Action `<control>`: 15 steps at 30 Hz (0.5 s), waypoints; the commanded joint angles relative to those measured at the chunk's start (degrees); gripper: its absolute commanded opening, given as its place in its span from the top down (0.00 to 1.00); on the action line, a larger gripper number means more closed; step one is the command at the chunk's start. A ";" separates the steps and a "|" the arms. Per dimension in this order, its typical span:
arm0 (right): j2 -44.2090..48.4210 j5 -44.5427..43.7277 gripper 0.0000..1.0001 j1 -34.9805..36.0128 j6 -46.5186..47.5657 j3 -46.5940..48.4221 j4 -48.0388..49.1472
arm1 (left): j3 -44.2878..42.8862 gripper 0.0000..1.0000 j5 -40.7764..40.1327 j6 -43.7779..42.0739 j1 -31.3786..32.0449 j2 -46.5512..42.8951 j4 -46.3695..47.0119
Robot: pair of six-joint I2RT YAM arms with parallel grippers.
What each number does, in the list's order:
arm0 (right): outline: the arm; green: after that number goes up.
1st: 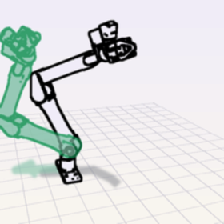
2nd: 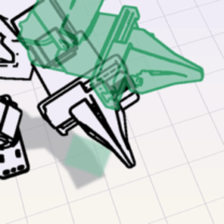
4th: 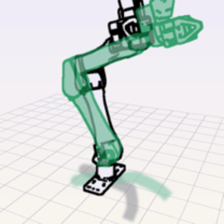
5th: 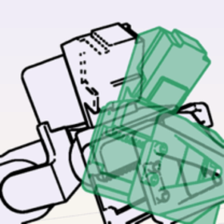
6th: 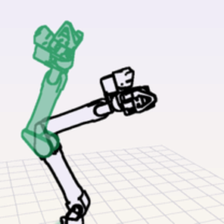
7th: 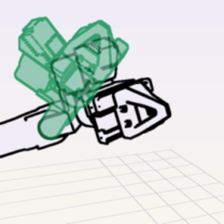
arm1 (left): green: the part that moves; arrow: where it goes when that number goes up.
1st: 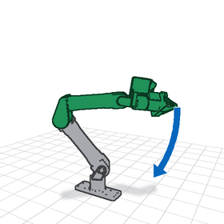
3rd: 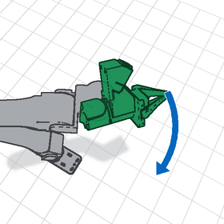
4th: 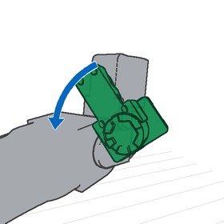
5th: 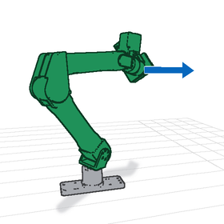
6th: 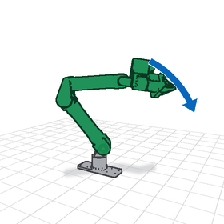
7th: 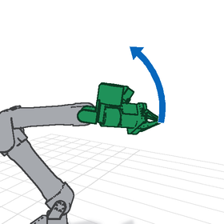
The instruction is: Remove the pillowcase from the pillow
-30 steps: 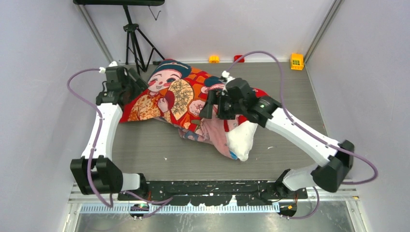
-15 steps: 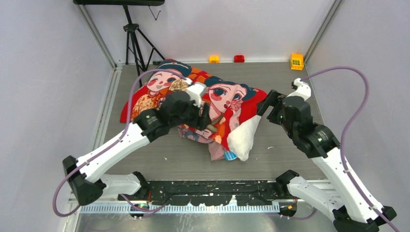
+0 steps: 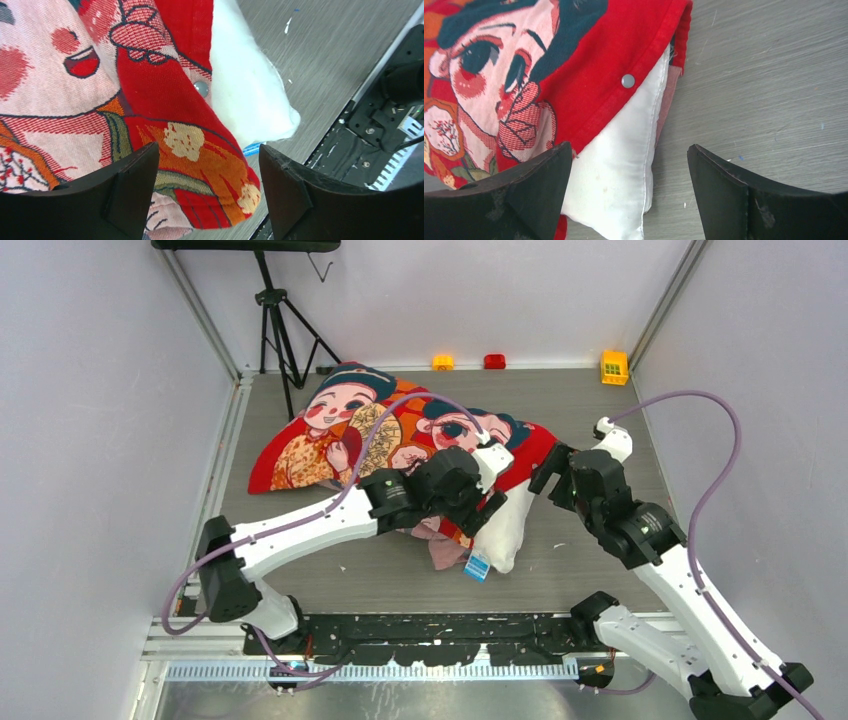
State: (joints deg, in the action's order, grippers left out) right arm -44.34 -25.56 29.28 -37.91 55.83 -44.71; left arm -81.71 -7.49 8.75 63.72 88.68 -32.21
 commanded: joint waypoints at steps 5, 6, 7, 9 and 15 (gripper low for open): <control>7.91 -2.37 0.13 -0.33 -0.83 -5.13 5.53 | -3.50 0.44 -0.74 6.49 -4.61 3.94 1.10; 8.43 -2.00 0.13 -0.28 -1.03 -5.91 5.85 | -2.61 0.50 2.50 8.09 -6.37 4.02 1.85; 8.81 -1.53 0.13 -0.27 -1.29 -6.61 6.17 | -1.40 0.58 5.27 9.56 -7.99 3.70 2.63; 9.28 0.39 0.13 -0.28 -1.79 -8.32 7.06 | 2.25 0.77 9.42 12.53 -10.97 2.14 5.06; 8.65 15.83 0.14 -0.30 -0.64 -15.35 15.36 | 15.73 1.00 12.75 16.16 -20.15 -9.69 11.97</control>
State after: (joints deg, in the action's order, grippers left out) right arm -35.03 -20.49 29.10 -38.76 43.92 -37.67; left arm -72.05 2.98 21.52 48.27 88.47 -24.36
